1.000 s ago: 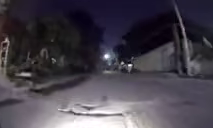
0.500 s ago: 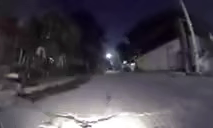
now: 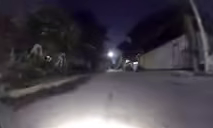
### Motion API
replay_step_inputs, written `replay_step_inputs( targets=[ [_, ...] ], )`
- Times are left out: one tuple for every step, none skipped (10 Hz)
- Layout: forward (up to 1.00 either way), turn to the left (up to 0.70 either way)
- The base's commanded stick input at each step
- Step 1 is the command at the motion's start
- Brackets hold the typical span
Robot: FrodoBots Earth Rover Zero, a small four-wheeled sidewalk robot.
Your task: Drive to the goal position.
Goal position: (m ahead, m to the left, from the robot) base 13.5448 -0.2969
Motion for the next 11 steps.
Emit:
replay_step_inputs(
  targets=[
    [1.0, -0.4],
    [1.0, -0.25],
    [1.0, -0.03],
    [1.0, 0.0],
    [1.0, 0.0],
    [1.0, 0.0],
    [1.0, 0.0],
    [1.0, 0.0],
    [1.0, 0.0],
    [1.0, 0.0],
    [1.0, 0.0]
  ],
)
